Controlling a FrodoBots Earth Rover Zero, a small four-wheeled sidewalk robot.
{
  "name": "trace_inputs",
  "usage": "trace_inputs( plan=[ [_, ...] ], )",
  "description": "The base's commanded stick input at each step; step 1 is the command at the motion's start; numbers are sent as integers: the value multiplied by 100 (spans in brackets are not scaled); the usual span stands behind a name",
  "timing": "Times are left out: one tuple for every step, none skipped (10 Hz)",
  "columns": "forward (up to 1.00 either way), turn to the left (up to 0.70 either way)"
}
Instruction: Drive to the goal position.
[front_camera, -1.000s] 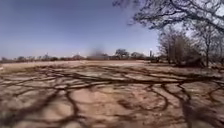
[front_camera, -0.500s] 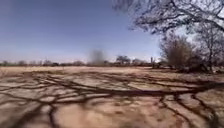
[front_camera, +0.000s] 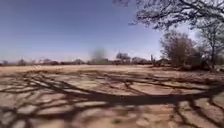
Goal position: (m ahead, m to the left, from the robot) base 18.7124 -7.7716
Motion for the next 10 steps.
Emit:
trace_inputs(
  plan=[
    [100,-27],
    [100,-22],
    [100,-10],
    [100,0],
    [100,0],
    [100,0],
    [100,0],
    [100,0],
    [100,0],
    [100,0]
  ],
)
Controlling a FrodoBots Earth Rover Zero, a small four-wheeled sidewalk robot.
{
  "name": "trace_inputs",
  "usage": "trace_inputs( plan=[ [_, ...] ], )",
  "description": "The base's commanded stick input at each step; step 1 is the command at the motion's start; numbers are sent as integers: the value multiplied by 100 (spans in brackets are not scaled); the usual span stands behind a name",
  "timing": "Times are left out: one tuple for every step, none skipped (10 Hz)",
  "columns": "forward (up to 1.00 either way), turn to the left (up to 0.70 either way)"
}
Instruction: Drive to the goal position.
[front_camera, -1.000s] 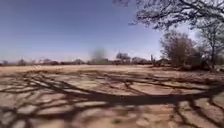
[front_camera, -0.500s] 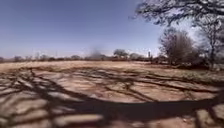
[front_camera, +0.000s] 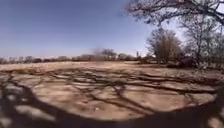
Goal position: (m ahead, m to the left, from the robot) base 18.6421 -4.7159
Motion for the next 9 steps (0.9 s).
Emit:
trace_inputs(
  plan=[
    [100,0],
    [100,0],
    [100,0],
    [100,0],
    [100,0],
    [100,0],
    [100,0],
    [100,0],
    [100,0]
  ],
)
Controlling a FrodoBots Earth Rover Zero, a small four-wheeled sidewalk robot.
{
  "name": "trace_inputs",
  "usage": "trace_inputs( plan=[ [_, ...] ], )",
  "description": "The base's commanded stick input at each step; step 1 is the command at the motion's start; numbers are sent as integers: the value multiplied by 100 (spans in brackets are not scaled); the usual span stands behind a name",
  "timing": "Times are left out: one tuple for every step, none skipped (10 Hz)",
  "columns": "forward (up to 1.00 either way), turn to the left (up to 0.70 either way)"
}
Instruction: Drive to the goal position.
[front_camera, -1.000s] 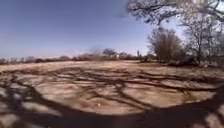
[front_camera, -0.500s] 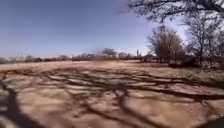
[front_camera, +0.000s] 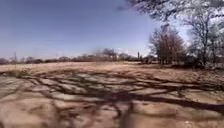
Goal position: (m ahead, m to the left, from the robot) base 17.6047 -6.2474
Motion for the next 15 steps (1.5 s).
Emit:
trace_inputs(
  plan=[
    [100,0],
    [100,0],
    [100,0],
    [100,0],
    [100,0],
    [100,0],
    [100,0],
    [100,0],
    [100,0],
    [100,-27],
    [100,-27],
    [100,-27],
    [100,-27],
    [100,-27],
    [100,-20]
  ],
)
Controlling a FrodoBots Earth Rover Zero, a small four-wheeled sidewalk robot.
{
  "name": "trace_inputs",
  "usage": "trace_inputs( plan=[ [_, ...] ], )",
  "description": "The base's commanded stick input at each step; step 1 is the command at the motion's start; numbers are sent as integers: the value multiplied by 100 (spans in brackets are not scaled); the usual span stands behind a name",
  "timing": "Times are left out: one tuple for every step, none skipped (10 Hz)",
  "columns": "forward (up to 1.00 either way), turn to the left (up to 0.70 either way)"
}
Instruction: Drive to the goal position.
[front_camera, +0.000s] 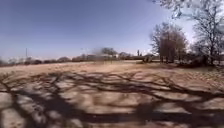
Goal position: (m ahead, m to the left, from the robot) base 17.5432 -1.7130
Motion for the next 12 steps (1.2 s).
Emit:
trace_inputs(
  plan=[
    [100,-8],
    [100,0],
    [100,0],
    [100,0],
    [100,0],
    [100,0],
    [100,0],
    [100,0],
    [100,0],
    [100,0],
    [100,0],
    [100,0]
  ],
)
